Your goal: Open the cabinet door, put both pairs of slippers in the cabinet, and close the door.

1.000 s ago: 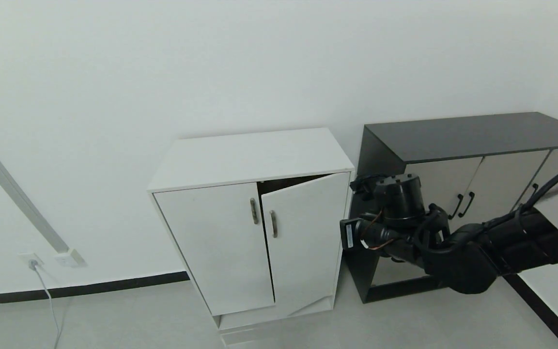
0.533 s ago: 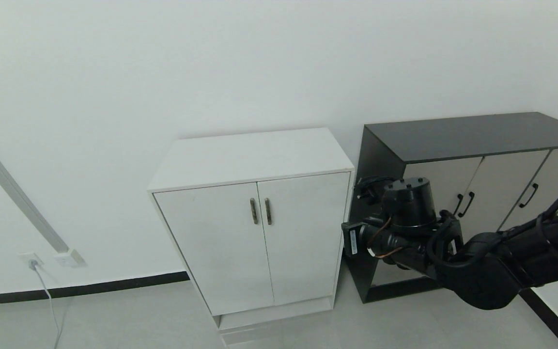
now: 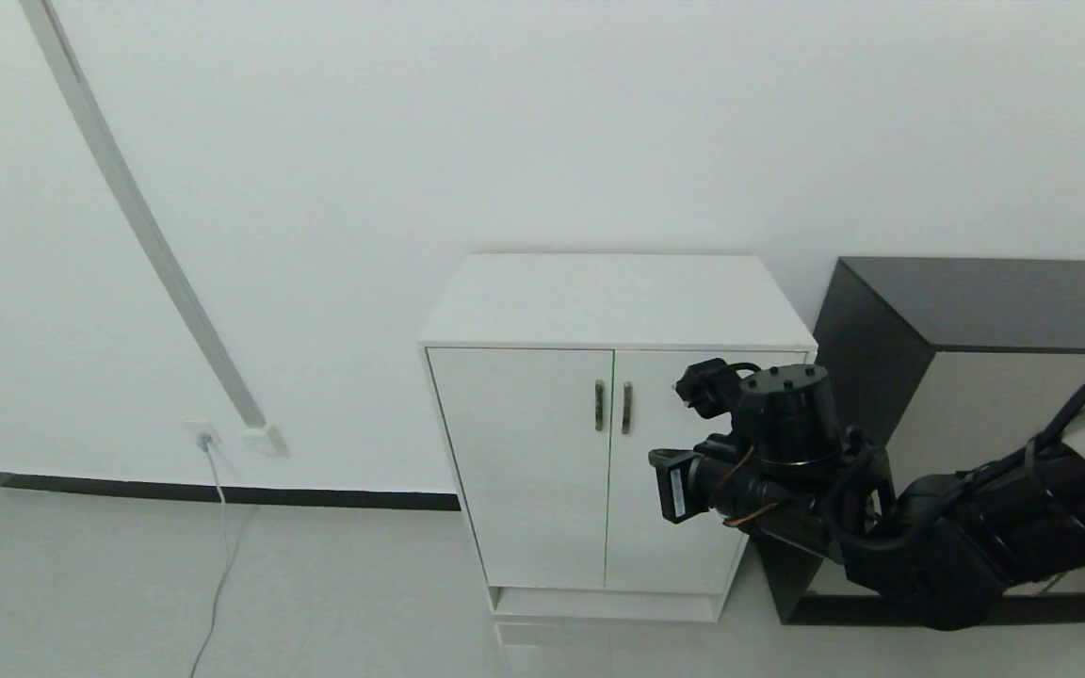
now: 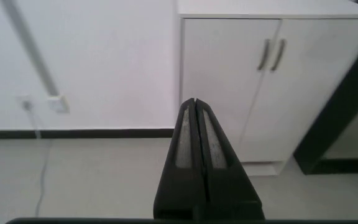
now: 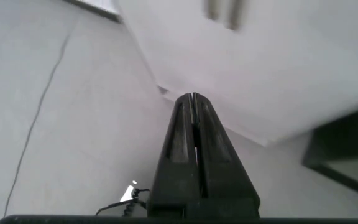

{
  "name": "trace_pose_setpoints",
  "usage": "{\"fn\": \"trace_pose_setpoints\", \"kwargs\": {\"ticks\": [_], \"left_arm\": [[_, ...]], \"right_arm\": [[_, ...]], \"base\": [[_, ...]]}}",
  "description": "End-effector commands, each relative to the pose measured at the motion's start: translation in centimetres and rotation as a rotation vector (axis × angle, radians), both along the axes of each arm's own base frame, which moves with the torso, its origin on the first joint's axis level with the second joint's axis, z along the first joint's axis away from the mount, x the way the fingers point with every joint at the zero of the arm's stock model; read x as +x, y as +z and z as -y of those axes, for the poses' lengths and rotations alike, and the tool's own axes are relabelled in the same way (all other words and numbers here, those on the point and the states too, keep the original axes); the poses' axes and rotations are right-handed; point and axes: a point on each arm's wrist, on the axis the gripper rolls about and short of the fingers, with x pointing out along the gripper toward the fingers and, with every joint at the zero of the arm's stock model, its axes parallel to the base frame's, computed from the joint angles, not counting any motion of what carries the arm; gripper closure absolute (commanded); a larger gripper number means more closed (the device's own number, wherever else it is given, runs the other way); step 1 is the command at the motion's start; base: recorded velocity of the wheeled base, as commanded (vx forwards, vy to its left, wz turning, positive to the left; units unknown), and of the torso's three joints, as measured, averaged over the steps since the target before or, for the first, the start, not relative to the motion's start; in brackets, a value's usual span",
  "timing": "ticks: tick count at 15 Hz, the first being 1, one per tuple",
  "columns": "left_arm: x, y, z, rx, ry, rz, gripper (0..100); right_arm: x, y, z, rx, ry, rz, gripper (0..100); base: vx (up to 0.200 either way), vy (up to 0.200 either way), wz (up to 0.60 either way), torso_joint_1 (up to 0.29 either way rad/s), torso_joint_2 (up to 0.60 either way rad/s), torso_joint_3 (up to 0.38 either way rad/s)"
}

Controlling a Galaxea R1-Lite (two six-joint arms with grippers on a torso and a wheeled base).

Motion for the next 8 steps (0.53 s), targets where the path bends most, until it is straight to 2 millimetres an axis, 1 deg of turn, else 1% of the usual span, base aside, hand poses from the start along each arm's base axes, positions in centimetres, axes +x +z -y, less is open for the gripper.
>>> {"fn": "trace_pose_setpoints", "kwargs": {"ticks": [1,2,4,5,7,8], "left_arm": [[0.0,0.0,0.0,0.0,0.0,0.001,100],[0.0,0.0,0.0,0.0,0.0,-0.002,100],[0.0,0.0,0.0,0.001,-0.002,0.0,100],[0.0,0.0,0.0,0.001,-0.002,0.001,100],[0.0,0.0,0.0,0.001,-0.002,0.0,100],[0.0,0.0,0.0,0.001,-0.002,0.0,100]], "right_arm": [[-0.2,-1.5,0.2,-0.018,0.003,-0.009,100],[-0.3,-1.8,0.3,-0.021,0.004,-0.006,100],[-0.7,-3.0,0.6,-0.051,0.007,-0.006,100],[-1.3,-3.6,0.7,-0.069,0.009,-0.027,100],[-1.9,-4.3,1.0,-0.093,-0.025,-0.038,100],[-2.1,-4.6,1.1,-0.092,-0.03,-0.036,100]], "base": [[0.0,0.0,0.0,0.0,0.0,0.0],[0.0,0.0,0.0,0.0,0.0,0.0],[0.0,0.0,0.0,0.0,0.0,0.0],[0.0,0.0,0.0,0.0,0.0,0.0],[0.0,0.0,0.0,0.0,0.0,0.0],[0.2,0.0,0.0,0.007,0.0,0.002]]}}
